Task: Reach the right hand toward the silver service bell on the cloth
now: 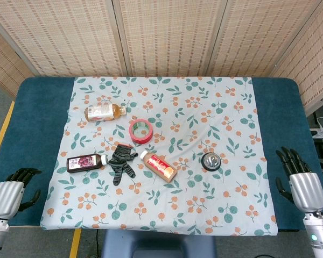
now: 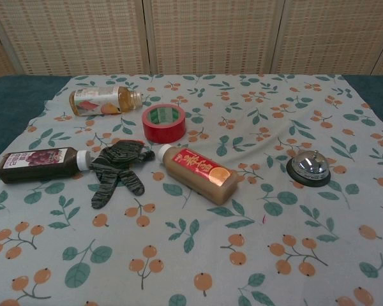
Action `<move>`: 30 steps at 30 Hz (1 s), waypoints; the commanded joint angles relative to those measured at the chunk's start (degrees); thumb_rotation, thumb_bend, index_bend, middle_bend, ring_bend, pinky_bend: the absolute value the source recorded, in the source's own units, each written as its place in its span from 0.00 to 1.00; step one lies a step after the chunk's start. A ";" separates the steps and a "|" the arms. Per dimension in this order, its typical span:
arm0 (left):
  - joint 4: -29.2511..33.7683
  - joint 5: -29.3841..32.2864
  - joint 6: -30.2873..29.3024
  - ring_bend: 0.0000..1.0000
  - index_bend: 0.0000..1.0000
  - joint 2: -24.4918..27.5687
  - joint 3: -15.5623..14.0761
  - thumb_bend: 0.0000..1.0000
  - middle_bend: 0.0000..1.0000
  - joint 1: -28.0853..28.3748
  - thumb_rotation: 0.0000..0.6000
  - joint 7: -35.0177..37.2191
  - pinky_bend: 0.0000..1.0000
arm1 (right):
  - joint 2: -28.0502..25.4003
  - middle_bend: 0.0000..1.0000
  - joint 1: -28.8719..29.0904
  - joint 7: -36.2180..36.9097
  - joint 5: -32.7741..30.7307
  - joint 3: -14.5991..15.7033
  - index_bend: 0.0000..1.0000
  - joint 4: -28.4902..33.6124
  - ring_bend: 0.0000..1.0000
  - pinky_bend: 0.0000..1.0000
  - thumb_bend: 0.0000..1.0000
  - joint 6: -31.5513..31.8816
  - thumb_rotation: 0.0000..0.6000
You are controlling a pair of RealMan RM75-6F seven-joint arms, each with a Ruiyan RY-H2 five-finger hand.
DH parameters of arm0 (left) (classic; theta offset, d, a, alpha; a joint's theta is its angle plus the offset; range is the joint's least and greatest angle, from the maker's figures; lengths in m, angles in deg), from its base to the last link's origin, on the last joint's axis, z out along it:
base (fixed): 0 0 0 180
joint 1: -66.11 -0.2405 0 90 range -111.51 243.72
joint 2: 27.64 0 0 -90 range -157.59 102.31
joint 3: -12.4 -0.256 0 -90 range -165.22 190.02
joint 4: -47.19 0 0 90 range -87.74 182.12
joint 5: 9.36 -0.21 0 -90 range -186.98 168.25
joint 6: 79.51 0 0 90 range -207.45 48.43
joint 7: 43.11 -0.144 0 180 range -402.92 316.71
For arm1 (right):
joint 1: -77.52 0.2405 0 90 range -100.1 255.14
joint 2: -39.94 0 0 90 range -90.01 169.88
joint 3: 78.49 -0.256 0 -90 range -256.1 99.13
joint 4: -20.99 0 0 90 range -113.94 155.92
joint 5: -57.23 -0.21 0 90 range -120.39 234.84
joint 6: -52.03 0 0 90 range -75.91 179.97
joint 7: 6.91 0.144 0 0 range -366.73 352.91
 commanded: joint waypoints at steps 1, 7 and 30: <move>0.03 0.01 0.14 0.19 0.27 0.00 -0.10 0.39 0.24 0.03 1.00 -0.08 0.35 | -0.05 0.02 -0.09 0.16 0.13 0.07 0.00 0.04 0.00 0.26 0.45 0.17 1.00; 0.47 -0.11 -0.23 0.19 0.27 0.17 -0.13 0.39 0.25 -0.09 1.00 -0.14 0.35 | -0.09 0.02 -0.11 -0.06 0.05 0.13 0.00 0.02 0.00 0.26 0.45 0.12 1.00; 0.22 -1.47 0.00 0.19 0.27 1.15 -0.47 0.39 0.25 0.37 1.00 5.27 0.35 | 13.64 0.01 11.57 -10.48 1.86 -1.74 0.00 -15.50 0.00 0.13 1.00 -12.51 1.00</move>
